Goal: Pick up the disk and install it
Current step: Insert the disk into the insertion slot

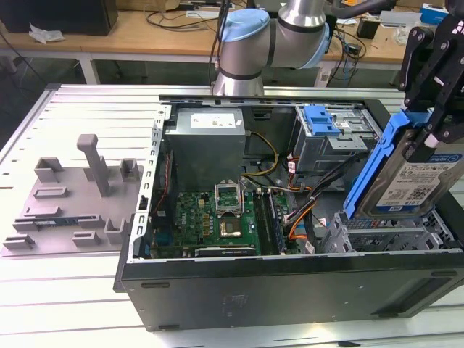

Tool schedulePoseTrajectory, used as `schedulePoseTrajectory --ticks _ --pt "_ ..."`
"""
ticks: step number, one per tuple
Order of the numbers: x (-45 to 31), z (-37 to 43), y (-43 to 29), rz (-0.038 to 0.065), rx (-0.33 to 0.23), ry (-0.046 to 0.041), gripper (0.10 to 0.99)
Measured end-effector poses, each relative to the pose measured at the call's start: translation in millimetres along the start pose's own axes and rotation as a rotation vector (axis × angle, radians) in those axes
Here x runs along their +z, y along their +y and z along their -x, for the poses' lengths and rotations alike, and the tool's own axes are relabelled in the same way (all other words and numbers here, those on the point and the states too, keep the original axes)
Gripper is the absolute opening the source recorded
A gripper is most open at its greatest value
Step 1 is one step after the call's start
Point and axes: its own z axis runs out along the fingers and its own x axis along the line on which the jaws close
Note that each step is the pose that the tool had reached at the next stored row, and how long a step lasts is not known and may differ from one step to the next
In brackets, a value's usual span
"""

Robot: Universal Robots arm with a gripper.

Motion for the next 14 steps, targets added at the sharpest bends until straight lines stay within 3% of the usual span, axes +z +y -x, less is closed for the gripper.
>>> schedulePoseTrajectory --ticks 14 --pt "9.0 -0.2 -0.2 0.000 -0.007 0.0001 0.369"
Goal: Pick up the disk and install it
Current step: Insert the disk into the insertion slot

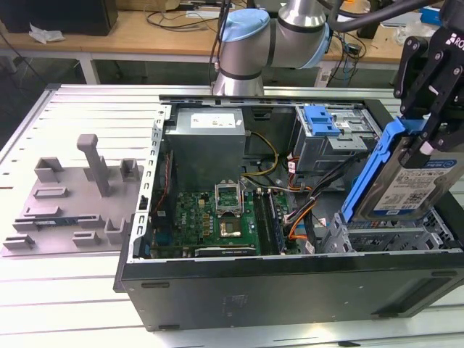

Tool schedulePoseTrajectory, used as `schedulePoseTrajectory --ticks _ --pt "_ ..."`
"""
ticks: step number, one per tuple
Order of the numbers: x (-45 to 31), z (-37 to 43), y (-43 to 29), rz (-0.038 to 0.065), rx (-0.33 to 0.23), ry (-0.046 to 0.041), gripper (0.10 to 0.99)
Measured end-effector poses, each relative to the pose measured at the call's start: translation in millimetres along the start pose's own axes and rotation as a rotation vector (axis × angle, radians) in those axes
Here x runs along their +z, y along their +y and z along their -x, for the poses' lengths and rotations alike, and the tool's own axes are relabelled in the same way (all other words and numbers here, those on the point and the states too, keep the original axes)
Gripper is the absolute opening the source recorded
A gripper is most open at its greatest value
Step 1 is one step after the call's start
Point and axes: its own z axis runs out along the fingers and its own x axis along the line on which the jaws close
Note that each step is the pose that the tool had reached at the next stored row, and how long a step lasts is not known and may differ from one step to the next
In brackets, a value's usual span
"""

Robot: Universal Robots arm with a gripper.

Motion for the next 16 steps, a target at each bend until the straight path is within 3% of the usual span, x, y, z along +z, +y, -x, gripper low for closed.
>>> schedulePoseTrajectory --ticks 16 --pt "15.4 -1.9 -0.3 0.000 -0.004 0.0002 0.369"
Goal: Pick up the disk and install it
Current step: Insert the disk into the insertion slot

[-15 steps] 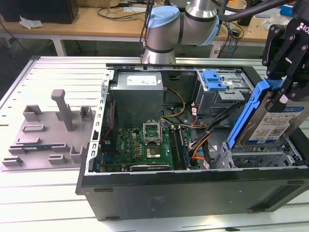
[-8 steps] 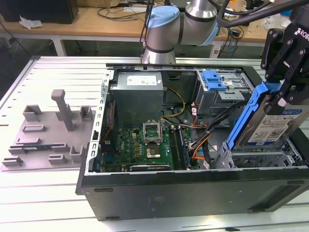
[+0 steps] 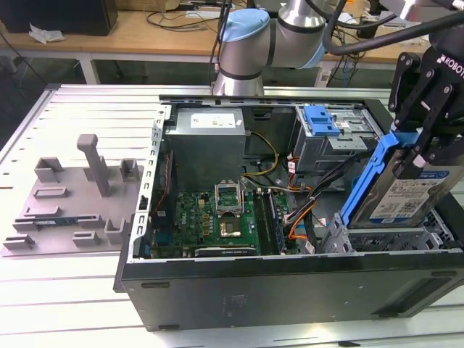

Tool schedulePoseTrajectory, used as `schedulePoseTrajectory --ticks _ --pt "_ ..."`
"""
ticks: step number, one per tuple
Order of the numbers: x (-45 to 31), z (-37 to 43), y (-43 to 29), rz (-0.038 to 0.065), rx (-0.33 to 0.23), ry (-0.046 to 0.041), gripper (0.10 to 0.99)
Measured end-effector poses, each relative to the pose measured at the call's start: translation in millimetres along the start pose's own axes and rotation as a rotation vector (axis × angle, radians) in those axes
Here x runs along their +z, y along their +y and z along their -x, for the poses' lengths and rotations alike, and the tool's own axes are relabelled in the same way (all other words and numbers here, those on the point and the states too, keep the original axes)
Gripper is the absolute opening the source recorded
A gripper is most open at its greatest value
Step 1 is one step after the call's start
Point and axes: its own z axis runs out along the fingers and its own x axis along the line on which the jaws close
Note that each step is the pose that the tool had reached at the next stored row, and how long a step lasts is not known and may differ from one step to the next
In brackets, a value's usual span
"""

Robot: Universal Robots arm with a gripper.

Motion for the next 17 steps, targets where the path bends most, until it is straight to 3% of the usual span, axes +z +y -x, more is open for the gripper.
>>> schedulePoseTrajectory --ticks 11,17 --pt "16.3 -3.7 -0.3 0.000 -0.003 -0.0002 0.369" --pt "30.0 -7.0 -0.5 0.000 -0.005 -0.0002 0.369"
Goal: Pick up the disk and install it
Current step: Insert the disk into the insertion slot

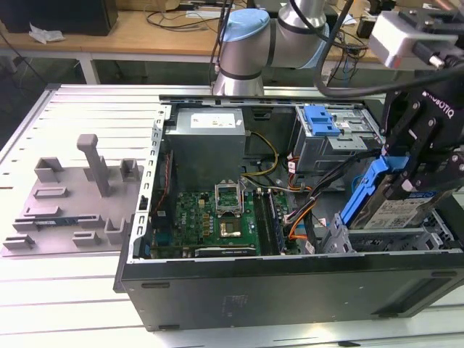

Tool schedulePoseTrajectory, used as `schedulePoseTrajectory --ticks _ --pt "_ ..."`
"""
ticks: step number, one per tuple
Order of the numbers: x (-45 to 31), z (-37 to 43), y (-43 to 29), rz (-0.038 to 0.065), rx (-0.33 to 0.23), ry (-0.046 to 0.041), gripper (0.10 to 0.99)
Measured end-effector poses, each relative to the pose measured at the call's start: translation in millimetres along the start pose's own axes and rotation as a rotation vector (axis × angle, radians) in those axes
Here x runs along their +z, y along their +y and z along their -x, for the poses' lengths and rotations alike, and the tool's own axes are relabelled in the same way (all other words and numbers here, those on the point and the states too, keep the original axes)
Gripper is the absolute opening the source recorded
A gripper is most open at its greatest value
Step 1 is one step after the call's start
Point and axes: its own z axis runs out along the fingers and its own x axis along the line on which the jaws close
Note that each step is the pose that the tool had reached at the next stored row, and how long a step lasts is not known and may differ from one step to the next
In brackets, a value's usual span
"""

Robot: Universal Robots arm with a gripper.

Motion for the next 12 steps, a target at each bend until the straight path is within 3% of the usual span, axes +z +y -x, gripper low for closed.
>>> schedulePoseTrajectory --ticks 3,4,12 --pt "2.3 -1.4 -0.1 0.000 -0.001 0.0000 0.376" --pt "2.3 -1.4 -0.1 0.000 -0.001 0.0000 0.439" --pt "2.5 -0.9 3.5 -0.001 -0.001 0.0000 0.451"
